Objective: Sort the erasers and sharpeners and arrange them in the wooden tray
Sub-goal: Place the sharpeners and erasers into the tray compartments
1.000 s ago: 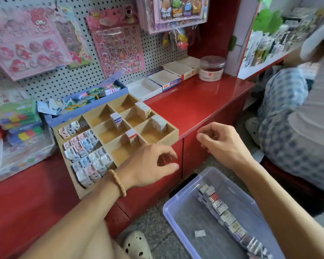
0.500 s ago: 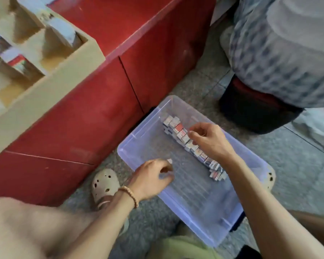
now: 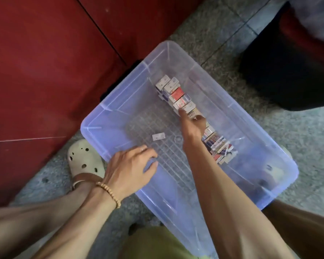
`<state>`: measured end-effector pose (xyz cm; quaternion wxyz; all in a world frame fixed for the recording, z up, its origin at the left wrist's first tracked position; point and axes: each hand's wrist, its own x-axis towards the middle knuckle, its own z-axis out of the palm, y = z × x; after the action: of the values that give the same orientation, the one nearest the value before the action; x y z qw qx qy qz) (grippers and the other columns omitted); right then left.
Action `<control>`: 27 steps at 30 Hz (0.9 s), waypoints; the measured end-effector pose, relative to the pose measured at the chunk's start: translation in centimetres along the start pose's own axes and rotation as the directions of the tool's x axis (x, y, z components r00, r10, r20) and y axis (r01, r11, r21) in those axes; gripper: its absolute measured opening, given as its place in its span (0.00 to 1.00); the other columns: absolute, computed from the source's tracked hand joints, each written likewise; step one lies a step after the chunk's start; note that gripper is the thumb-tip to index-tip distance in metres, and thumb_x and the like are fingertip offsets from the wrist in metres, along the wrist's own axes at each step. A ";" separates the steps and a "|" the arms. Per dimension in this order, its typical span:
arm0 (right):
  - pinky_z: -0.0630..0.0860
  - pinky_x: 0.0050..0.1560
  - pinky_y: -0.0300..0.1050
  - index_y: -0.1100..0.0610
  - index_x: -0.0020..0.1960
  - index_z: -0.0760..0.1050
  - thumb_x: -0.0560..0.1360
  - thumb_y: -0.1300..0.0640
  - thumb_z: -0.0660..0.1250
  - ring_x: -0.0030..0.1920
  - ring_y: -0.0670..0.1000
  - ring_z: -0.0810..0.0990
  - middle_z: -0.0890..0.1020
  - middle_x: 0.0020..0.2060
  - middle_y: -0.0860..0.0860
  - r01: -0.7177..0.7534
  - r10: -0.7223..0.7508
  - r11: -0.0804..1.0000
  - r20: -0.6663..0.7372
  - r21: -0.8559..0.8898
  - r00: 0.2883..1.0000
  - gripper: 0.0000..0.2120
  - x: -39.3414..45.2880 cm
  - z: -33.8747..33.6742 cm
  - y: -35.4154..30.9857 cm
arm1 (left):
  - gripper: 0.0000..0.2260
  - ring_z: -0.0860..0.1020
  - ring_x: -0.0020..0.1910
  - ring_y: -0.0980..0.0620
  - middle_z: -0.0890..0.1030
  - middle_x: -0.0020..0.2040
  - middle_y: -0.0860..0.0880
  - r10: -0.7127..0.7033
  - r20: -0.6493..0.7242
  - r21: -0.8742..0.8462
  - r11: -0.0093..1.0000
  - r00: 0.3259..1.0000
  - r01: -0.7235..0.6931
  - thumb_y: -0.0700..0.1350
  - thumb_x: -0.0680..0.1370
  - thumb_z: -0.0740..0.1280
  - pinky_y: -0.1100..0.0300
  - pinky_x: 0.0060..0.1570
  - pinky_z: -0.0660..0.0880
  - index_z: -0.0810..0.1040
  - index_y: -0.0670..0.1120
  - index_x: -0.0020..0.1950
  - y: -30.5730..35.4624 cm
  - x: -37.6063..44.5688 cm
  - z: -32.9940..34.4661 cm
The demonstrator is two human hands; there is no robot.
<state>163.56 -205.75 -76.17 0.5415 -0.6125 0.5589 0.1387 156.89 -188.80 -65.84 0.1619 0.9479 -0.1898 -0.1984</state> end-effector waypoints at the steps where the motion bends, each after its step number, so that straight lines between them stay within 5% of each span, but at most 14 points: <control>1: 0.74 0.63 0.49 0.61 0.68 0.70 0.68 0.39 0.77 0.60 0.58 0.78 0.77 0.62 0.56 -0.038 0.038 0.999 -0.021 0.022 0.999 0.38 0.4 0.6 -0.2 | 0.11 0.81 0.37 0.52 0.80 0.39 0.56 -0.002 -0.011 -0.001 1.000 1.000 0.002 0.54 0.74 0.59 0.60 0.29 0.73 0.80 0.52 0.45 0.0 0.0 0.1; 6: 0.74 0.66 0.55 0.60 0.75 0.62 0.61 0.33 0.79 0.65 0.60 0.74 0.67 0.70 0.57 -0.199 0.205 0.977 -0.077 0.080 0.976 0.53 2.0 3.0 -1.9 | 0.07 0.82 0.38 0.52 0.80 0.38 0.55 -0.072 -0.047 -0.081 0.994 0.996 0.068 0.53 0.73 0.62 0.55 0.31 0.77 0.78 0.52 0.43 0.4 0.4 0.5; 12: 0.75 0.62 0.53 0.58 0.67 0.62 0.63 0.42 0.82 0.61 0.58 0.74 0.71 0.65 0.57 -0.181 0.192 0.964 -0.040 0.196 0.981 0.45 2.3 2.7 -1.7 | 0.06 0.80 0.38 0.56 0.79 0.38 0.58 -0.143 -0.077 -0.075 0.988 0.987 0.137 0.53 0.72 0.63 0.59 0.29 0.75 0.79 0.54 0.42 0.6 0.6 0.4; 16: 0.75 0.60 0.52 0.57 0.54 0.68 0.64 0.46 0.82 0.55 0.57 0.78 0.78 0.55 0.54 -0.201 0.200 0.943 0.033 0.266 0.979 0.31 2.4 2.9 -1.6 | 0.08 0.81 0.38 0.54 0.80 0.37 0.58 -0.154 -0.092 -0.045 0.988 0.984 0.151 0.54 0.71 0.62 0.57 0.29 0.76 0.79 0.54 0.42 0.5 0.5 0.4; 20: 0.75 0.65 0.52 0.62 0.67 0.70 0.65 0.46 0.82 0.57 0.57 0.78 0.79 0.61 0.55 -0.226 0.214 0.931 0.073 0.287 0.974 0.39 1.6 3.2 -1.9 | 0.08 0.81 0.36 0.54 0.80 0.36 0.57 -0.148 -0.093 -0.016 0.989 0.985 0.147 0.55 0.71 0.63 0.55 0.29 0.78 0.79 0.53 0.41 0.5 0.5 0.5; 27: 0.81 0.55 0.52 0.60 0.64 0.71 0.60 0.42 0.83 0.46 0.53 0.83 0.83 0.49 0.54 -0.338 0.298 0.875 0.164 0.346 0.940 0.41 1.2 4.3 -2.8 | 0.08 0.81 0.35 0.55 0.81 0.36 0.57 -0.185 -0.085 0.004 0.983 0.979 0.186 0.55 0.68 0.69 0.59 0.30 0.76 0.80 0.53 0.41 0.7 0.6 0.4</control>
<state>168.17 -203.46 -77.26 0.6454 -0.3913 0.6384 0.1507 156.99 -189.71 -66.14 0.1451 0.9699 -0.0949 -0.1711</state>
